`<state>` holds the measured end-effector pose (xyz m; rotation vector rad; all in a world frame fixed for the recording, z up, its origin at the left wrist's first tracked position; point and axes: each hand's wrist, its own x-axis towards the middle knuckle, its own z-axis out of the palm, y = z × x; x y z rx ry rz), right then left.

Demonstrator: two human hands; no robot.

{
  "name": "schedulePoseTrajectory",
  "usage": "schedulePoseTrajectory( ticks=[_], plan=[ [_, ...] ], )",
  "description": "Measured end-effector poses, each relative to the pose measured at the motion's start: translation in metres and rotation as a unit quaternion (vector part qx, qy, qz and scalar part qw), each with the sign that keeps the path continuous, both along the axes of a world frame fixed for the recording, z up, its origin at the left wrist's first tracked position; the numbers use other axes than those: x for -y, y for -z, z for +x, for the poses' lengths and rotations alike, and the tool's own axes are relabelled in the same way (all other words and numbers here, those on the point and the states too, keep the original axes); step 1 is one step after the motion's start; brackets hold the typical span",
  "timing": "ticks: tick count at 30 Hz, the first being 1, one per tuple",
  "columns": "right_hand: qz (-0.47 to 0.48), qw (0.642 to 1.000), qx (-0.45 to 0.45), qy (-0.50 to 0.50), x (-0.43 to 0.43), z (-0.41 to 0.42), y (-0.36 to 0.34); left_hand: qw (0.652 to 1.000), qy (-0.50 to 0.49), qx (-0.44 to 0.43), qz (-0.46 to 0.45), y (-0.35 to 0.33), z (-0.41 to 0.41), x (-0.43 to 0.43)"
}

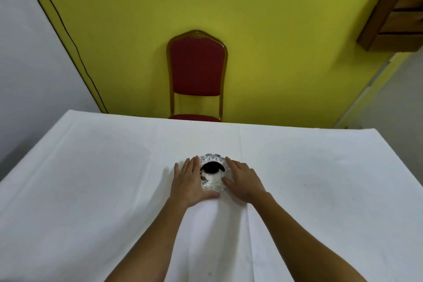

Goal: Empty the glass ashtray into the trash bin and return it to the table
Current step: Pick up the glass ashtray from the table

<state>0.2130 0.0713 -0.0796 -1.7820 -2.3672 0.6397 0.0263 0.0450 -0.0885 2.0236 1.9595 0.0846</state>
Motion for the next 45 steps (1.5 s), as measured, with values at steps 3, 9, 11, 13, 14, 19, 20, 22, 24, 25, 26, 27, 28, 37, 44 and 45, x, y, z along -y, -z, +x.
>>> schedulePoseTrajectory(
  ticks=[3, 9, 11, 13, 14, 19, 20, 22, 24, 25, 26, 27, 28, 37, 44, 45],
  plan=[
    [-0.003, 1.0, -0.006, -0.014, -0.002, 0.002, 0.004, 1.0, -0.004, 0.01, 0.007, 0.004, -0.004, -0.002],
    [0.001, 0.999, -0.018, -0.041, -0.002, 0.005, 0.008, 0.999, -0.01, 0.042, 0.033, 0.009, -0.005, -0.003],
    [0.007, 0.998, -0.014, -0.058, -0.003, 0.009, 0.009, 0.997, -0.023, 0.06, 0.049, 0.01, -0.006, -0.002],
    [0.012, 0.997, -0.006, -0.074, -0.004, 0.012, 0.01, 0.994, -0.034, 0.075, 0.067, 0.012, -0.006, -0.001],
    [0.017, 0.997, -0.003, -0.079, -0.004, 0.014, 0.01, 0.993, -0.038, 0.078, 0.075, 0.012, -0.005, 0.0],
    [0.045, 0.997, -0.004, -0.067, -0.002, 0.011, 0.013, 0.992, -0.045, 0.071, 0.089, 0.014, -0.003, 0.004],
    [0.05, 0.997, -0.008, -0.061, -0.001, 0.009, 0.013, 0.992, -0.046, 0.07, 0.09, 0.013, -0.003, 0.005],
    [0.053, 0.997, -0.018, -0.05, 0.0, 0.008, 0.012, 0.992, -0.05, 0.069, 0.091, 0.012, -0.001, 0.006],
    [0.052, 0.997, -0.024, -0.045, 0.002, 0.008, 0.01, 0.991, -0.051, 0.07, 0.098, 0.012, -0.001, 0.008],
    [0.053, 0.997, -0.025, -0.043, 0.004, 0.009, 0.009, 0.991, -0.046, 0.071, 0.103, 0.011, -0.001, 0.009],
    [0.056, 0.997, -0.024, -0.041, 0.005, 0.01, 0.008, 0.991, -0.039, 0.071, 0.106, 0.01, -0.001, 0.01],
    [0.061, 0.997, -0.022, -0.038, 0.008, 0.011, 0.006, 0.991, -0.032, 0.071, 0.109, 0.009, -0.001, 0.011],
    [0.069, 0.997, -0.022, -0.036, 0.01, 0.012, 0.004, 0.991, -0.026, 0.072, 0.113, 0.007, 0.0, 0.012],
    [0.138, 0.988, -0.068, 0.024, 0.066, 0.044, -0.032, 0.98, 0.039, 0.13, 0.146, -0.026, 0.032, 0.04],
    [0.159, 0.978, -0.077, 0.111, 0.142, 0.088, -0.053, 0.967, 0.13, 0.138, 0.167, -0.043, 0.084, 0.079],
    [0.159, 0.975, -0.089, 0.128, 0.156, 0.097, -0.055, 0.964, 0.15, 0.142, 0.166, -0.044, 0.094, 0.088]
  ],
)
